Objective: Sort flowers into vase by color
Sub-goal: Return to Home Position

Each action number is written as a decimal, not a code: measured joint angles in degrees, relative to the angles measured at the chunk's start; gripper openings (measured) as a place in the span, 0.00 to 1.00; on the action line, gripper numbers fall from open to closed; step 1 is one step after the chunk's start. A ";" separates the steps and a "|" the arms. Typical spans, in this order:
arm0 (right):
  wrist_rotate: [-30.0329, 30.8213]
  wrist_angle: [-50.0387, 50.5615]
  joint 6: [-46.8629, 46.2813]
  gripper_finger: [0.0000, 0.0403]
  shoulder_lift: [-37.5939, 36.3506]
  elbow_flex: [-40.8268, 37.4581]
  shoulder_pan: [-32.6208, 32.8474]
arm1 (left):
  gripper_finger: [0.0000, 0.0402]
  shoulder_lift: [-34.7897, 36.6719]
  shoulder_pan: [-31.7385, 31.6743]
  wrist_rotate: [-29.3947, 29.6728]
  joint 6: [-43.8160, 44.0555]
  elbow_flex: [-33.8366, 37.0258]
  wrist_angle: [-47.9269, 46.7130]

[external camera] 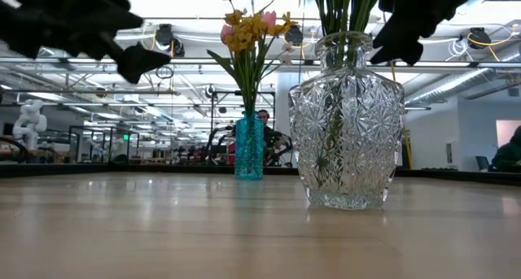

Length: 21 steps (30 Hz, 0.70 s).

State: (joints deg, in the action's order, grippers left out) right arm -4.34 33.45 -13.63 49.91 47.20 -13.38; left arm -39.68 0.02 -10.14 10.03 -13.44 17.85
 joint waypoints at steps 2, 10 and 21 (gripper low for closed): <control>-0.02 -2.79 -1.26 0.53 -0.23 -2.34 1.58 | 0.94 1.00 2.30 0.47 0.19 3.89 4.99; -0.02 -6.71 -5.65 0.53 -2.48 -5.97 4.89 | 0.94 10.08 5.39 -0.50 4.13 12.54 11.26; -0.04 -9.27 -5.72 0.53 -4.17 -5.97 6.03 | 0.94 31.15 -2.52 -9.88 2.78 13.04 -3.57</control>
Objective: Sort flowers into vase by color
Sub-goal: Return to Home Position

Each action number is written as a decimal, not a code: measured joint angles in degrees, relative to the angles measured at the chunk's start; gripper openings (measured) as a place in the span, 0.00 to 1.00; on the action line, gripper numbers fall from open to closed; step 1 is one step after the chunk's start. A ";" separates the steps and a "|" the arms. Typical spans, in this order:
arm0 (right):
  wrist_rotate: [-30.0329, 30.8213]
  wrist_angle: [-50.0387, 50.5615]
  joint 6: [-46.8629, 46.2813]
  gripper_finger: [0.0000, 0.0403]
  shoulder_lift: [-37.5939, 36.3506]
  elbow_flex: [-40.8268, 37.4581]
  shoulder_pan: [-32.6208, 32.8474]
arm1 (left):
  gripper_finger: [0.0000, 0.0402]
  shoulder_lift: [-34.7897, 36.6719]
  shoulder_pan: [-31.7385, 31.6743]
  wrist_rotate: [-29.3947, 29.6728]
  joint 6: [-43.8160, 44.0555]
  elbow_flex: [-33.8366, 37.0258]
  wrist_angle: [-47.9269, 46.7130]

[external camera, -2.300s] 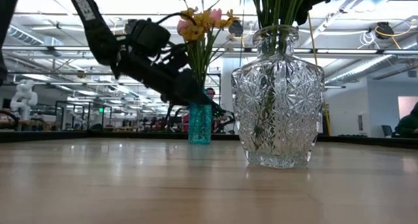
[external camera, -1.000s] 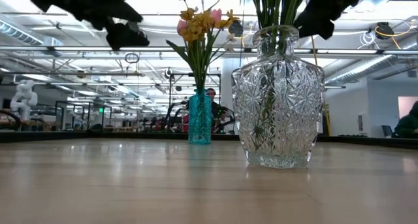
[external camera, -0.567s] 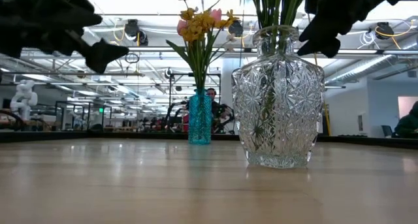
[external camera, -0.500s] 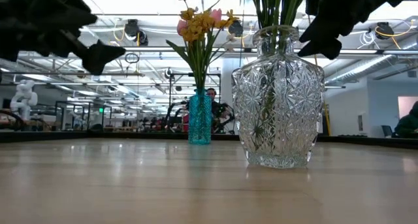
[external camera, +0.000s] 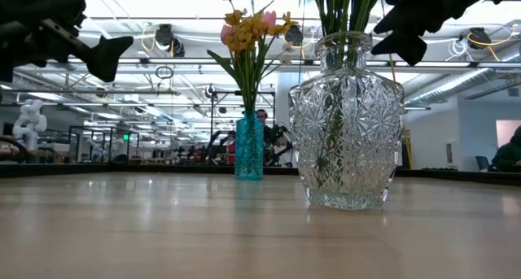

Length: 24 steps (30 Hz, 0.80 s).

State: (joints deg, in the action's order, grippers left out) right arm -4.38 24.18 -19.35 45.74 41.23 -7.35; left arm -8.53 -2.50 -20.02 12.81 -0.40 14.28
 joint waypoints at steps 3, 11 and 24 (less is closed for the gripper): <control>-0.02 0.10 0.72 0.53 0.00 0.00 0.00 | 0.94 5.16 -1.68 -4.84 0.41 0.02 -5.06; -0.03 0.62 2.31 0.53 0.00 0.00 0.02 | 0.94 8.10 -2.03 -5.89 -0.04 0.04 -10.27; -0.13 -17.34 5.90 0.53 -7.67 -17.50 -0.02 | 0.94 8.10 -1.99 -4.95 0.30 0.07 -10.33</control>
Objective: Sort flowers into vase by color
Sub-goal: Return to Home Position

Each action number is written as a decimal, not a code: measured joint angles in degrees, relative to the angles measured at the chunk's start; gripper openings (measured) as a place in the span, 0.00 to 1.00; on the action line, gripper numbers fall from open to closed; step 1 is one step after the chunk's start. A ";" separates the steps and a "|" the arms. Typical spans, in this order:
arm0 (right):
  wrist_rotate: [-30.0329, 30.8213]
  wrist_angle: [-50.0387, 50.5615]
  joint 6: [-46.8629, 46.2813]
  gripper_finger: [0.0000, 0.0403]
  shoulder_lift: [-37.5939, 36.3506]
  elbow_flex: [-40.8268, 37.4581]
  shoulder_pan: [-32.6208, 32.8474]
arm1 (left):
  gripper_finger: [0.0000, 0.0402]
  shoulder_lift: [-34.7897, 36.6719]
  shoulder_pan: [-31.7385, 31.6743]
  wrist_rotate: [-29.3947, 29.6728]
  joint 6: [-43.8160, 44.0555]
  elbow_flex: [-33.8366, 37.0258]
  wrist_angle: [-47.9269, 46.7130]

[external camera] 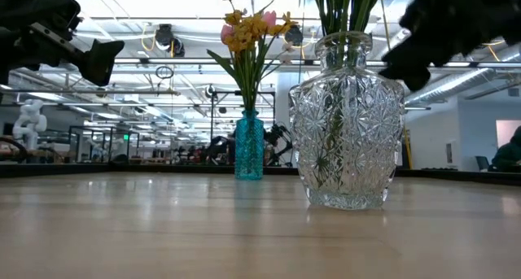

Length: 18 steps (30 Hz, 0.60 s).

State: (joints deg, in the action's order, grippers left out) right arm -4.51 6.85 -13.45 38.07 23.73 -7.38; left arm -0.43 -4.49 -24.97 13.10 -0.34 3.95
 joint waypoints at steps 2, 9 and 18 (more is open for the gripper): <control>-0.09 -5.59 -2.13 0.53 -2.76 -5.46 0.05 | 0.94 0.00 0.00 0.03 0.00 0.00 0.00; 0.30 -11.11 -4.20 0.53 -13.09 -15.69 5.51 | 0.94 -0.02 0.00 0.11 0.00 0.02 0.00; 3.17 -0.78 1.67 0.53 -29.36 -16.31 7.50 | 0.94 -0.04 0.00 0.13 0.00 0.02 0.02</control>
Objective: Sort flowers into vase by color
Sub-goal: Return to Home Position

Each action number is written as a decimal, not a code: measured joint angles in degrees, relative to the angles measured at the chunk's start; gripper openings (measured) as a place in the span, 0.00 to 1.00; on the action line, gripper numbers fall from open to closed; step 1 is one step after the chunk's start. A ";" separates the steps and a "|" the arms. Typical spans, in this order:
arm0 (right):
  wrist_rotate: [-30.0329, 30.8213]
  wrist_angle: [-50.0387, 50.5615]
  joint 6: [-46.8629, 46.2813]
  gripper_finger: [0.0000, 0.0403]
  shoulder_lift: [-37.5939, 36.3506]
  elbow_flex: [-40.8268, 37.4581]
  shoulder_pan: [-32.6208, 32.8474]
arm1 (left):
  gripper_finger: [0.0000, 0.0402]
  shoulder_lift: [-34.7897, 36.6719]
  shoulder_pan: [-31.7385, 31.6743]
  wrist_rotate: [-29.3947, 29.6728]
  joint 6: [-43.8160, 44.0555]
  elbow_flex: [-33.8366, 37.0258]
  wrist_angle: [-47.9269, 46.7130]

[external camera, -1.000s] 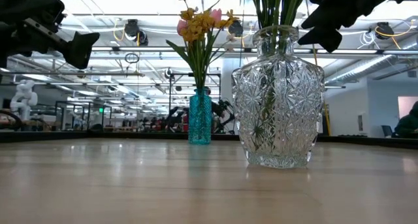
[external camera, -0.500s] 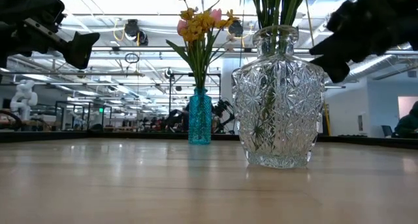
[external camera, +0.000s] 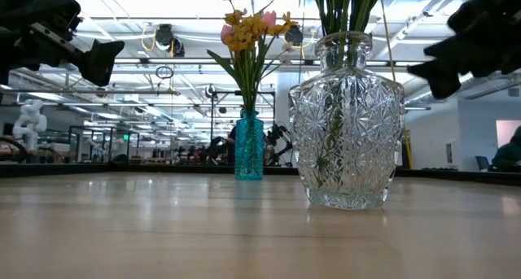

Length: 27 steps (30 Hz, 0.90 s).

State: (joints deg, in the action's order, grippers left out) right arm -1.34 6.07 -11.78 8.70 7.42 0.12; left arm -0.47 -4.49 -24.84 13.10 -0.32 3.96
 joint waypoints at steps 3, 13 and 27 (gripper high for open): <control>0.01 2.50 2.18 0.53 -5.82 0.02 0.00 | 0.94 0.00 0.00 0.00 0.00 0.00 0.01; -5.32 -14.88 4.16 0.53 -8.45 -6.74 -0.01 | 0.94 0.00 0.01 0.24 0.02 0.02 0.00; 5.77 -7.92 9.48 0.53 -7.54 -6.54 -0.11 | 0.94 0.00 0.02 0.31 0.02 0.02 -0.02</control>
State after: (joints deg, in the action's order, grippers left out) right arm 4.43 -1.86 -2.31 1.17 0.89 0.01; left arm -0.47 -4.47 -24.53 13.13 -0.30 3.95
